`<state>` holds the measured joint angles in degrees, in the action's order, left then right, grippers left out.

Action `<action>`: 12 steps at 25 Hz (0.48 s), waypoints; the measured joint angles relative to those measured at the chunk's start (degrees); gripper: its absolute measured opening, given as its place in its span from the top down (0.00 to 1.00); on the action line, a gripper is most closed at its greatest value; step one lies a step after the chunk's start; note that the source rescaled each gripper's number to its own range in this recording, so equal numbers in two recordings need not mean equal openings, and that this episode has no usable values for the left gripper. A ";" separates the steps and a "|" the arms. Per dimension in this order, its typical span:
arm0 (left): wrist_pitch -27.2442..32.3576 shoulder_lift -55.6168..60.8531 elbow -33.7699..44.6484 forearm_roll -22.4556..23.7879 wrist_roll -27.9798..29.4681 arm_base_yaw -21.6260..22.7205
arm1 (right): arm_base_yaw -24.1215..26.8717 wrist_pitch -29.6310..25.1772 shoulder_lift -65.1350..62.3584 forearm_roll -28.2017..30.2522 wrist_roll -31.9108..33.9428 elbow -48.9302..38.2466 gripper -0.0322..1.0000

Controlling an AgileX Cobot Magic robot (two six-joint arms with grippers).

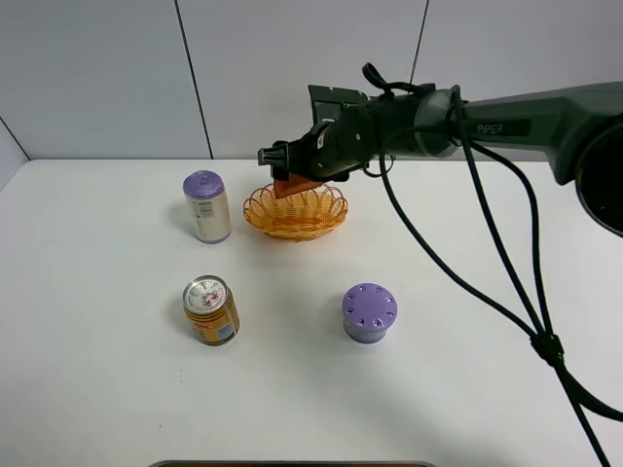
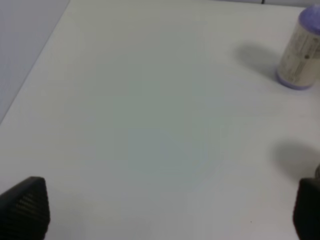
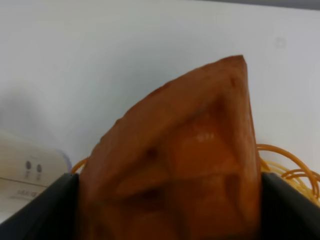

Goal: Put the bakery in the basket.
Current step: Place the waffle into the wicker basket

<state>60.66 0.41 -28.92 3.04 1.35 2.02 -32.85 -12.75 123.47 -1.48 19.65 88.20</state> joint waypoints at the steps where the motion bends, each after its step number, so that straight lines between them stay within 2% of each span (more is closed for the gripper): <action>1: 0.00 0.00 0.00 0.00 0.00 0.00 | 0.00 0.62 0.72 0.00 0.01 0.06 0.97; 12: 0.00 0.00 0.00 0.00 0.00 0.00 | 0.00 4.46 5.62 -0.05 0.08 0.12 0.97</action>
<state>60.66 0.41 -28.92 3.04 1.35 2.02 -32.85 -8.29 129.08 -1.53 19.73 88.32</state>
